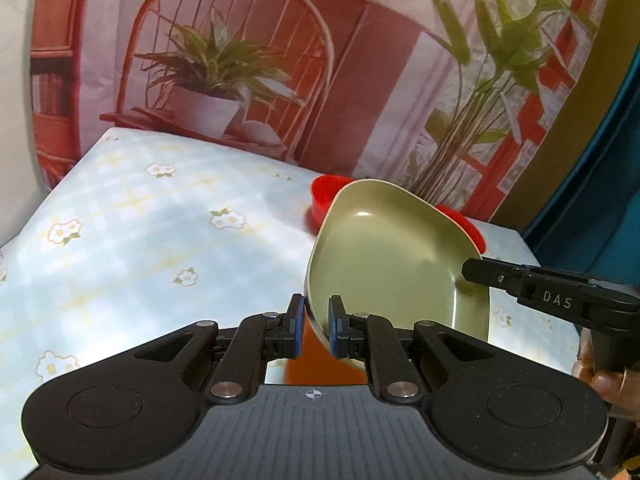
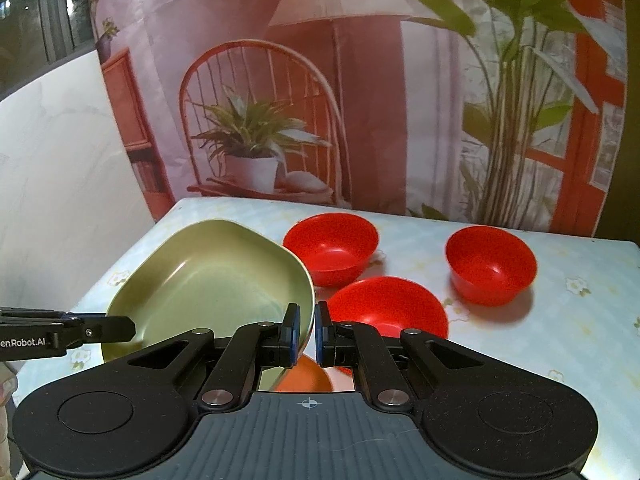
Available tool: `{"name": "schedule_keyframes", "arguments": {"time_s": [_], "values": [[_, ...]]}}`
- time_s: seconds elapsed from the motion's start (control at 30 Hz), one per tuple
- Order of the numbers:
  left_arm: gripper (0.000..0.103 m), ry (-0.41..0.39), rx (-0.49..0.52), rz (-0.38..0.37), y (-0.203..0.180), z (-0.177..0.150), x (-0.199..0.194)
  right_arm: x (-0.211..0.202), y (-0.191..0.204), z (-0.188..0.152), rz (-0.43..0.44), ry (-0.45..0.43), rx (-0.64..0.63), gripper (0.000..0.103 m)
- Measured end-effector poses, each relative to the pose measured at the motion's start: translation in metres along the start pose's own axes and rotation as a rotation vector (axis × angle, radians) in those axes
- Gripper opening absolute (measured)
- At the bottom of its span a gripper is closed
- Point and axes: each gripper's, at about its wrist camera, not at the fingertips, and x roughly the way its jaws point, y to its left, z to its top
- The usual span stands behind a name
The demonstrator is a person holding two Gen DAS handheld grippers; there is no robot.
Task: Organize plates and bowls
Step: 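Lower the green plate onto the orange plate with the right gripper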
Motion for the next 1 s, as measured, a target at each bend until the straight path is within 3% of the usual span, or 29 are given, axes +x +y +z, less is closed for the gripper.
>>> {"name": "schedule_keyframes", "arguments": {"time_s": [0.53, 1.0], "values": [[0.013, 0.077, -0.022, 0.002, 0.003, -0.035, 0.012, 0.019, -0.002, -0.029, -0.001, 0.094, 0.026, 0.008], [0.014, 0.121, -0.025, 0.024, -0.001, -0.048, 0.028, 0.03, -0.009, -0.047, -0.022, 0.105, 0.017, 0.008]]}}
